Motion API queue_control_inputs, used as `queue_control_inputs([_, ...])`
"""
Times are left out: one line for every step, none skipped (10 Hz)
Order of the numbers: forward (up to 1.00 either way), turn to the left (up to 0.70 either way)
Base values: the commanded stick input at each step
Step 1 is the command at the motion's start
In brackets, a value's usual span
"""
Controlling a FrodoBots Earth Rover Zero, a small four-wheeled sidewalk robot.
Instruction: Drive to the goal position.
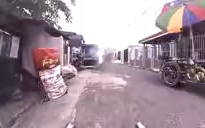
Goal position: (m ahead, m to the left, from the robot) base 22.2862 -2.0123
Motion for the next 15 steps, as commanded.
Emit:
queue_control_inputs([0.70, 0.00])
queue_control_inputs([0.70, -0.13])
queue_control_inputs([0.70, -0.13])
queue_control_inputs([0.70, -0.13])
queue_control_inputs([0.70, -0.13])
queue_control_inputs([0.70, -0.13])
queue_control_inputs([0.70, -0.13])
queue_control_inputs([0.70, -0.13])
queue_control_inputs([0.70, -0.13])
queue_control_inputs([0.70, -0.13])
queue_control_inputs([0.70, -0.13])
queue_control_inputs([0.70, -0.13])
queue_control_inputs([0.70, -0.13])
queue_control_inputs([0.70, -0.13])
queue_control_inputs([0.70, -0.13])
